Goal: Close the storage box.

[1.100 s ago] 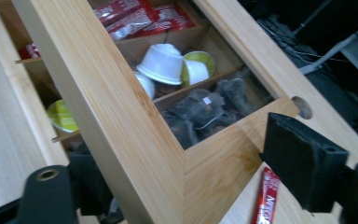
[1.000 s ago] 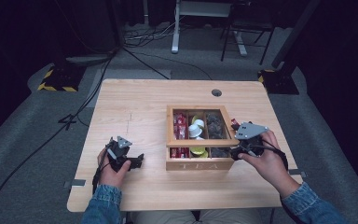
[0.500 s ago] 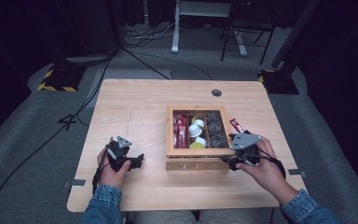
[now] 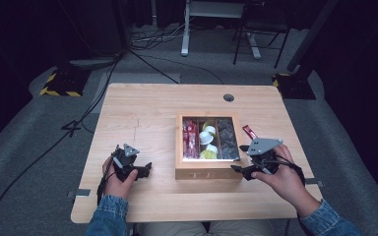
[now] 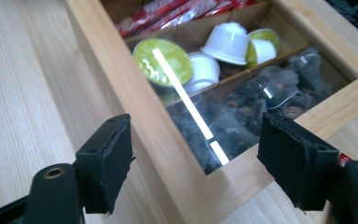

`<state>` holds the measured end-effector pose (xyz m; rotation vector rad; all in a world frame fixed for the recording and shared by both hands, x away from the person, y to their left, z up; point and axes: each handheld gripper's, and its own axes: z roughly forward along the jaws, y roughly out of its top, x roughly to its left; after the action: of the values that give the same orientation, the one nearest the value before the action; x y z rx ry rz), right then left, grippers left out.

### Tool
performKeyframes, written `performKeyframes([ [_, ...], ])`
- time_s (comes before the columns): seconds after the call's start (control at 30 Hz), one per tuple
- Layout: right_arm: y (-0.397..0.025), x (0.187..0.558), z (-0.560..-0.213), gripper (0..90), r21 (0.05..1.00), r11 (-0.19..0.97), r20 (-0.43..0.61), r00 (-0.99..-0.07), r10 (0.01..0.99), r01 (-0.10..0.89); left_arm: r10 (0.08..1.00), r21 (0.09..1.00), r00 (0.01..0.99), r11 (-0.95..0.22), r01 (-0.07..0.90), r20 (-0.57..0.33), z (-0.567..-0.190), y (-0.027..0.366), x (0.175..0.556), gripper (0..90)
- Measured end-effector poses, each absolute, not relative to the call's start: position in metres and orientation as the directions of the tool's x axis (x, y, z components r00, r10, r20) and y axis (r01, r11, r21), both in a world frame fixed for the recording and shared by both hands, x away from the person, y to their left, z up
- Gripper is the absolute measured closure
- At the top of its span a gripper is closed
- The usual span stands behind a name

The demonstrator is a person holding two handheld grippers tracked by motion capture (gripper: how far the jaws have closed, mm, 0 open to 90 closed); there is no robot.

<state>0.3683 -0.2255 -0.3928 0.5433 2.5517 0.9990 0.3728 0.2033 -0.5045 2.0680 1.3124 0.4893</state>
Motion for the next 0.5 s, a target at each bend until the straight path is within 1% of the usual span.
performKeyframes([
  [0.1, -0.23, 0.372, -0.388, 26.4, 0.72, 0.652, -0.164, -0.856, 0.49, 0.236, 0.898, 0.681, 0.439, -0.304, 0.666, -0.028, -0.505, 0.204, 0.372, 8.9],
  [0.17, -0.238, 0.375, -0.379, 26.4, 0.745, 0.61, -0.141, -0.831, 0.539, 0.269, 0.898, 0.682, 0.439, -0.303, 0.666, -0.03, -0.505, 0.204, 0.371, 8.9],
  [0.37, -0.251, 0.381, -0.37, 26.4, 0.769, 0.569, -0.122, -0.807, 0.577, 0.291, 0.891, 0.68, 0.454, -0.316, 0.662, -0.028, -0.504, 0.207, 0.37, 8.9],
  [0.4, -0.258, 0.384, -0.367, 26.9, 0.778, 0.546, -0.108, -0.79, 0.604, 0.311, 0.889, 0.681, 0.457, -0.317, 0.66, -0.028, -0.505, 0.208, 0.37, 8.9],
  [0.43, -0.258, 0.384, -0.367, 26.9, 0.778, 0.546, -0.108, -0.79, 0.604, 0.311, 0.886, 0.682, 0.464, -0.323, 0.656, -0.026, -0.505, 0.209, 0.37, 8.9],
  [0.5, -0.268, 0.389, -0.363, 27.6, 0.774, 0.541, -0.122, -0.761, 0.637, 0.329, 0.877, 0.684, 0.48, -0.333, 0.649, -0.029, -0.505, 0.214, 0.37, 8.9],
])
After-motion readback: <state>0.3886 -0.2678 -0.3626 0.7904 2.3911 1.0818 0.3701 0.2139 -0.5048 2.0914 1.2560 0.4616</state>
